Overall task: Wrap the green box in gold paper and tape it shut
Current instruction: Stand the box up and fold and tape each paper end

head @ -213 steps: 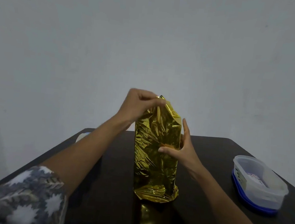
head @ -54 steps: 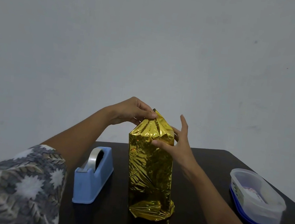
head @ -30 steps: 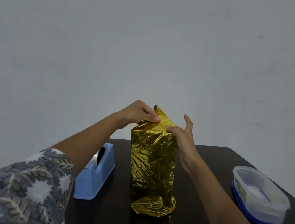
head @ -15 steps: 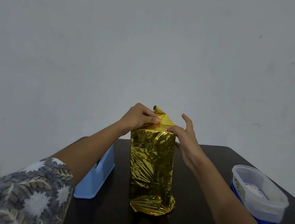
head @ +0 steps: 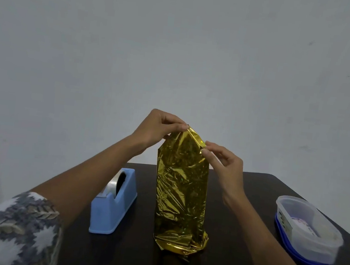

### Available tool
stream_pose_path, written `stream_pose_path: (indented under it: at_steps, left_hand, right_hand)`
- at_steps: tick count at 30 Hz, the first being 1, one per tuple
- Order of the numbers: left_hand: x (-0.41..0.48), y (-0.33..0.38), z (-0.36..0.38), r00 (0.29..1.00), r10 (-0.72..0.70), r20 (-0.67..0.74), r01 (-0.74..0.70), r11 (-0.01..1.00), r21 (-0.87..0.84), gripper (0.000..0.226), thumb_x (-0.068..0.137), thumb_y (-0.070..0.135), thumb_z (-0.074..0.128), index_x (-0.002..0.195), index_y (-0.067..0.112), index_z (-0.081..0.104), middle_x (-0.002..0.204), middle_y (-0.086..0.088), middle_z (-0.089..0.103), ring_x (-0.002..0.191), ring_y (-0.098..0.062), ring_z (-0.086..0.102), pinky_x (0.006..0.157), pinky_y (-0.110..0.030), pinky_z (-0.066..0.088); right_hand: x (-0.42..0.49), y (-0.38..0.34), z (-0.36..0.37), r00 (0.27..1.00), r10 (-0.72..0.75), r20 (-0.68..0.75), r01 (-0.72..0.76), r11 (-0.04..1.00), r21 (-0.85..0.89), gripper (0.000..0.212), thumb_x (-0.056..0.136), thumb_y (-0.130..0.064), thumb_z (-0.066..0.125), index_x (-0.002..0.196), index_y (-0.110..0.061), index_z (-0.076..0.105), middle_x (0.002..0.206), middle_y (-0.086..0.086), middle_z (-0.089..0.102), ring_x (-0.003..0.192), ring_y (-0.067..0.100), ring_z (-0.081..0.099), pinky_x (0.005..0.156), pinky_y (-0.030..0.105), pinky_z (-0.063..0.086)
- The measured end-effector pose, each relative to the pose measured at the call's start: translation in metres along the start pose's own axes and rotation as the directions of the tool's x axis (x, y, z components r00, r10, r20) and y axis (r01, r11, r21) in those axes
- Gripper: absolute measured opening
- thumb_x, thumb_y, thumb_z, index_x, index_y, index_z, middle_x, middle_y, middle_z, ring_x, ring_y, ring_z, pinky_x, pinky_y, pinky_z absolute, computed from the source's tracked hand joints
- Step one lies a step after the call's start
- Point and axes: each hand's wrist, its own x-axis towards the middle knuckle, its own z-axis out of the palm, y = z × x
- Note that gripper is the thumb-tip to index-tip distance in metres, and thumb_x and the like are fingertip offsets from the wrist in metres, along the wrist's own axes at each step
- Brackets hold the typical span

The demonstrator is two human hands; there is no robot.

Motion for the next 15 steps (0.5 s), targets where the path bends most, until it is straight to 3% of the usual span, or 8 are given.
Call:
stream_pose_path:
  at_steps: [4,7,11,15]
  left_hand:
    - [-0.0080,0.0030,-0.0047,0.999,0.027,0.027,-0.027,1.000,0.003,0.010,0.086,0.015,0.065,0.090,0.016,0.074,0.084,0.005,0.073,0.075,-0.002,0.066,0.060,-0.013,0.049]
    - [-0.0104,0.0044,-0.0065,0.999,0.033,0.037,-0.033,0.999,0.005,0.011,0.086,0.015,0.065,0.092,0.015,0.074,0.085,0.006,0.073,0.076,-0.002,0.066,0.061,-0.013,0.050]
    - [-0.0110,0.0067,-0.0046,0.998,0.035,0.055,-0.034,0.999,-0.015,0.010,0.086,0.013,0.065,0.088,0.017,0.074,0.081,0.009,0.073,0.078,-0.003,0.067,0.062,-0.015,0.051]
    - [-0.0100,0.0062,-0.0031,0.998,0.038,0.050,-0.037,0.999,-0.020,0.010,0.087,0.013,0.065,0.088,0.016,0.074,0.081,0.009,0.073,0.077,-0.003,0.067,0.063,-0.015,0.052]
  right_hand:
    - [0.0006,-0.0001,-0.0002,1.000,-0.013,-0.023,0.013,1.000,-0.002,0.006,0.080,-0.006,0.070,0.080,-0.012,0.072,0.093,0.005,0.072,0.095,0.017,0.067,0.076,0.016,0.052]
    - [0.0001,-0.0007,0.0010,1.000,-0.020,-0.001,0.020,0.998,-0.060,0.010,0.085,-0.012,0.065,0.078,-0.017,0.071,0.086,-0.002,0.071,0.087,0.010,0.066,0.078,0.017,0.051]
    - [-0.0016,0.0018,0.0059,1.000,-0.013,0.025,0.016,0.992,-0.122,0.020,0.095,-0.020,0.052,0.078,-0.014,0.062,0.078,0.000,0.062,0.081,0.014,0.057,0.069,0.024,0.048]
    - [-0.0015,0.0034,0.0078,1.000,0.012,0.022,-0.009,0.993,-0.117,0.020,0.097,-0.024,0.048,0.089,-0.010,0.059,0.085,0.000,0.059,0.086,0.017,0.055,0.074,0.031,0.045]
